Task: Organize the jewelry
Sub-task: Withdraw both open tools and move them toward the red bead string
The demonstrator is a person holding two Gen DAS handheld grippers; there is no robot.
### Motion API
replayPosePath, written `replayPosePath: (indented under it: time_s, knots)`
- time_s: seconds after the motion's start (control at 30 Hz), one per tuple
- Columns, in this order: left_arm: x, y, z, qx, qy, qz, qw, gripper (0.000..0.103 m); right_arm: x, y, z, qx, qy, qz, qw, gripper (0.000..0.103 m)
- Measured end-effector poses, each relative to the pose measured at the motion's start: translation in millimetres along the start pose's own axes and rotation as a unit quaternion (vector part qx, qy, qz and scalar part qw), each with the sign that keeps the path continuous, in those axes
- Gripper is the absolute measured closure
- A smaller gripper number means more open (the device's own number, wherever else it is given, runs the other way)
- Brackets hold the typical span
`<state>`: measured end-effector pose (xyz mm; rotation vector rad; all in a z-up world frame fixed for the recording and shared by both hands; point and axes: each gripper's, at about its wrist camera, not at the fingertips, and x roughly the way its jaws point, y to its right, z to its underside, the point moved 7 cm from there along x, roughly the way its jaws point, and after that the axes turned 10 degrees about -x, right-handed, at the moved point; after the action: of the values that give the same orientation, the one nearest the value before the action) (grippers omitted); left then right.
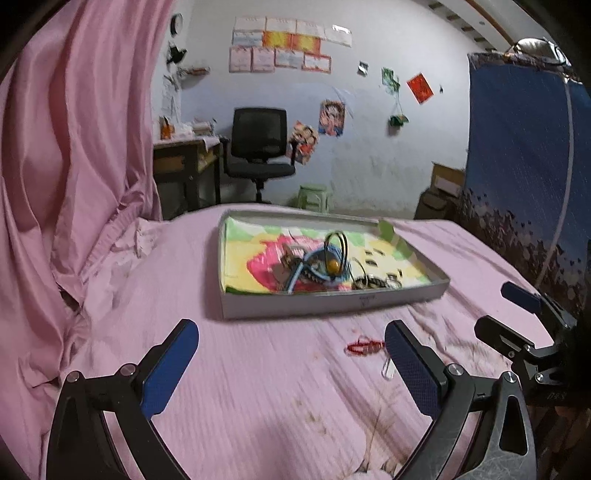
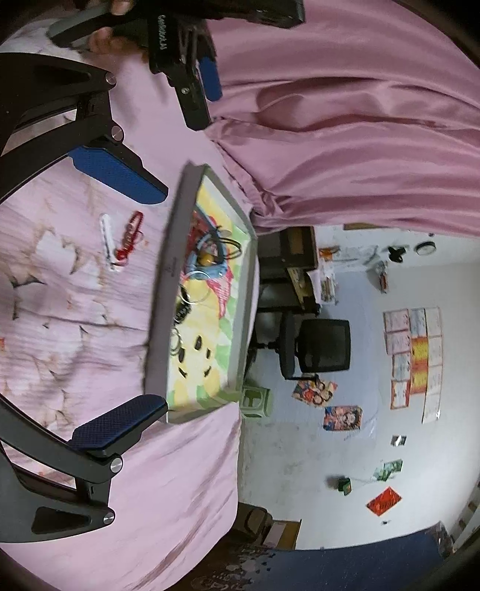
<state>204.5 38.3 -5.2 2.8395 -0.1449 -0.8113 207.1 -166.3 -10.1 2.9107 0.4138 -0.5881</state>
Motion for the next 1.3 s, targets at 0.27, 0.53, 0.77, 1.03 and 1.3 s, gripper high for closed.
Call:
replayPosePath:
  time_s: [0.27, 0.53, 0.77, 1.03, 1.3]
  knots:
    - [16.7, -0.7, 10.6, -0.003, -0.05, 0.006, 0.9987, 0.001, 10.5, -7.1, 11.5, -0.011, -0.037, -0.018, 0.999, 0.001]
    - [37.2, -10.2, 16.4, -0.042, -0.097, 0.024, 0.9941, 0.002, 29.5, -10.9, 25.3, -0.013, -0.086, -0.038, 0.996, 0.001]
    - [55.8, -7.1, 22.6, -0.059, -0.137, 0.05, 0.9876, 0.021, 54.2, -24.2, 37.2, -0.027, -0.136, -0.075, 0.988, 0.001]
    - [79.2, 1.4, 35.1, -0.068, -0.197, 0.083, 0.9745, 0.045, 73.0, -40.3, 47.0, -0.051, -0.17, -0.102, 0.979, 0.004]
    - [95.2, 9.0, 37.1, -0.068, -0.215, 0.091, 0.9699, 0.052, 90.0, -40.4, 54.1, -0.044, -0.195, -0.112, 0.973, 0.017]
